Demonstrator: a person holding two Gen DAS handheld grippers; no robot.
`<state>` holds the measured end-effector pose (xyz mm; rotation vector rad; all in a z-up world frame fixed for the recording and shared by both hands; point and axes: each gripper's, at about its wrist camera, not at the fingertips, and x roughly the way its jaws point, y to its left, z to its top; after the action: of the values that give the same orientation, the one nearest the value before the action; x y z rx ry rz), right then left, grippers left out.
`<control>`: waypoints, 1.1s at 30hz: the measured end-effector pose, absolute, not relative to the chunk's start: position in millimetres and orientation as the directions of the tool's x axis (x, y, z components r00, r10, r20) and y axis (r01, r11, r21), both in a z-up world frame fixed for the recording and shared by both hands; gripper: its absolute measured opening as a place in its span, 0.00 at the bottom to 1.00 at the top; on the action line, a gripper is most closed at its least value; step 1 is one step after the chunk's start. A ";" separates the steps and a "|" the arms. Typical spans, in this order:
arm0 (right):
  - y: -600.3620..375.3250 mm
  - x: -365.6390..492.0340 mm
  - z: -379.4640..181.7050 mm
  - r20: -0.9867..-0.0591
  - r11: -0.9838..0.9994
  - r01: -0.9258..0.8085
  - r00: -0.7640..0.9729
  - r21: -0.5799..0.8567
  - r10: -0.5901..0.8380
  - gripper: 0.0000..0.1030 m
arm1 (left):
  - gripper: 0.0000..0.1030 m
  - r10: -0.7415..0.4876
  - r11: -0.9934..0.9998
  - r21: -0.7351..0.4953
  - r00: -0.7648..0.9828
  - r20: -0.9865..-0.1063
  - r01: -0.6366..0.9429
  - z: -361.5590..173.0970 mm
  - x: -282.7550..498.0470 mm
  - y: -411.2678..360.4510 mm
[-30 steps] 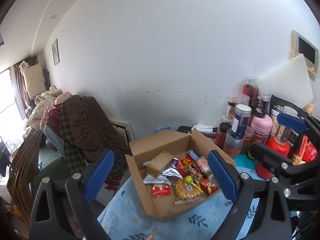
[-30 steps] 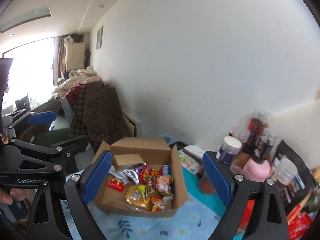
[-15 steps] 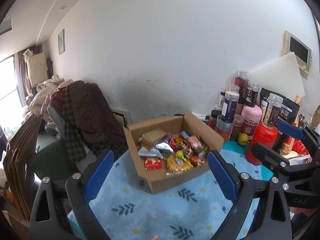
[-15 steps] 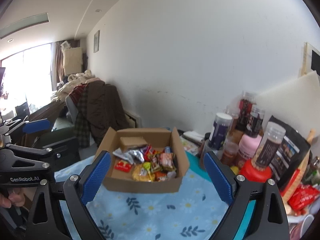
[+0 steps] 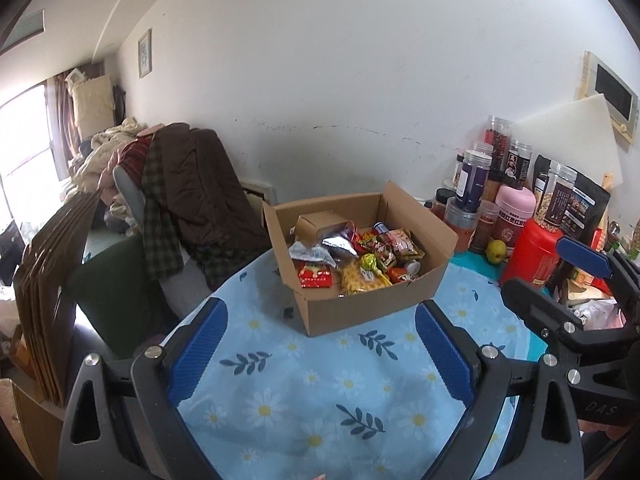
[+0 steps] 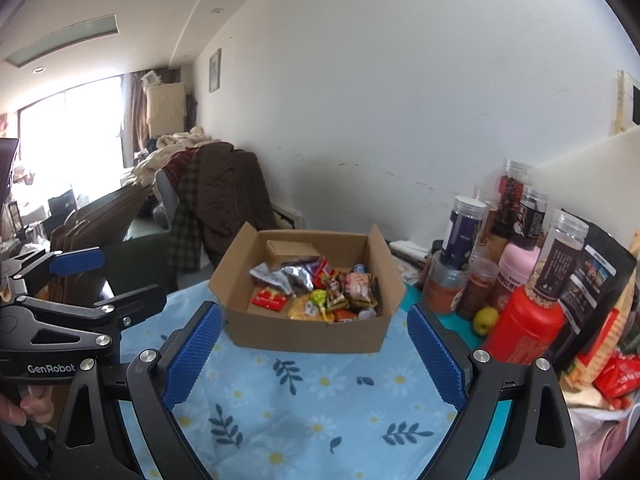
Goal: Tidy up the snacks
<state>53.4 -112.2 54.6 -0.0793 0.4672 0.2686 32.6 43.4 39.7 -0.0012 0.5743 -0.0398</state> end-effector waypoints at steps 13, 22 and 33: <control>-115.9 49.9 57.6 -0.458 0.953 -0.303 0.845 0.018 0.278 0.92 | 0.94 -0.021 1.000 -0.011 0.844 -0.536 0.017 40.8 28.1 40.0; -121.1 49.3 58.5 -0.457 0.956 -0.293 0.847 0.027 0.273 0.92 | 0.94 -0.024 1.000 0.005 0.853 -0.521 0.031 44.4 24.7 37.2; -123.8 46.2 60.9 -0.447 0.956 -0.293 0.851 0.027 0.274 0.92 | 0.94 -0.019 1.000 0.010 0.858 -0.512 0.028 49.2 21.8 38.0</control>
<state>46.2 -123.8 60.9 -0.0425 0.4645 0.2984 21.8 38.0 49.2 0.0170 0.5379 -0.0243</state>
